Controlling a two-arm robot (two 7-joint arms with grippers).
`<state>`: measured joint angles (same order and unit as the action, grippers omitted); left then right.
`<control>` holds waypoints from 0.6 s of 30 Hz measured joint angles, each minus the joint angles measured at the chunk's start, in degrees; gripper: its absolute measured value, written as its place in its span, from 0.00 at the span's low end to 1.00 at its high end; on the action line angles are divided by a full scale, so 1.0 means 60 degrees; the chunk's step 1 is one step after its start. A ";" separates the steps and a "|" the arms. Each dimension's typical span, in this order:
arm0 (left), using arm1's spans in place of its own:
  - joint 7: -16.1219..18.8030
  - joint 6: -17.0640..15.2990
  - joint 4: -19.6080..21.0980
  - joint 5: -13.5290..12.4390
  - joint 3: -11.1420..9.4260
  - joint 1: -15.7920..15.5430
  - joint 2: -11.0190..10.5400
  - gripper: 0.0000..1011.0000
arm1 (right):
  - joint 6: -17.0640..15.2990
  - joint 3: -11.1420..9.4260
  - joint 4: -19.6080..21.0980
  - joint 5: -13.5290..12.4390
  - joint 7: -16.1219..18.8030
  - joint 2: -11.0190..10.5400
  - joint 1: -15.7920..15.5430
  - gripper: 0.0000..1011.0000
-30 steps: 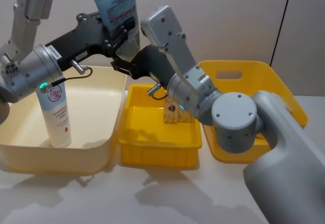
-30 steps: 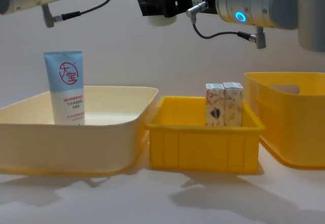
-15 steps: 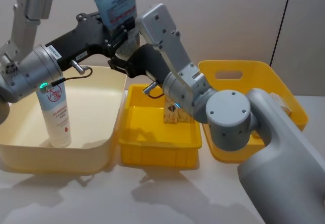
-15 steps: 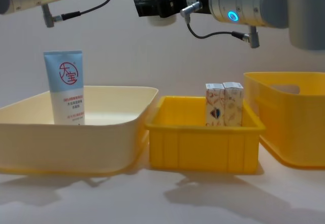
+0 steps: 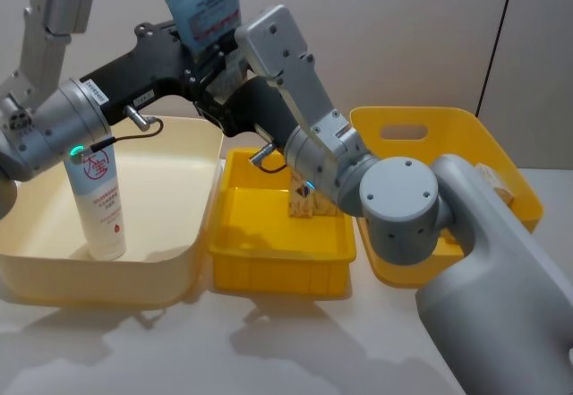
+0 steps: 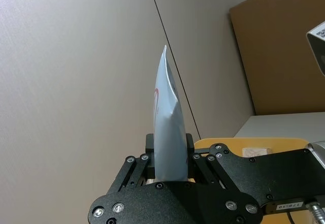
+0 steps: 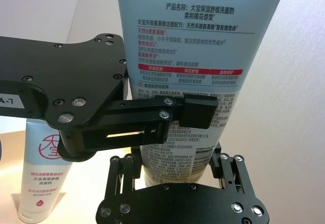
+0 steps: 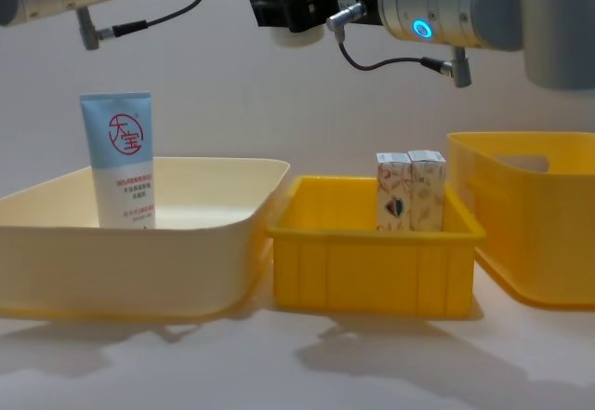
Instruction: Bimanual collaborative sorting of washing and personal care products
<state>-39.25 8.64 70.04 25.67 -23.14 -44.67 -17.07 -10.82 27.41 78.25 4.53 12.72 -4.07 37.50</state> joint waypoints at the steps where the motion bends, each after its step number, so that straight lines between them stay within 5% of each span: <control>1: 0.0000 0.0000 0.0001 0.0000 0.0000 0.0000 0.0000 0.29 | -0.0002 0.0000 -0.0003 0.0002 0.0000 0.0003 0.0002 0.73; 18: 0.0000 0.0000 0.0001 0.0000 -0.0001 0.0000 -0.0001 0.29 | -0.0010 -0.0003 -0.0022 0.0017 -0.0008 0.0018 0.0016 0.64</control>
<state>-39.25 8.64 70.05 25.68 -23.14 -44.67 -17.08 -10.88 27.39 78.11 4.63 12.67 -3.97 37.60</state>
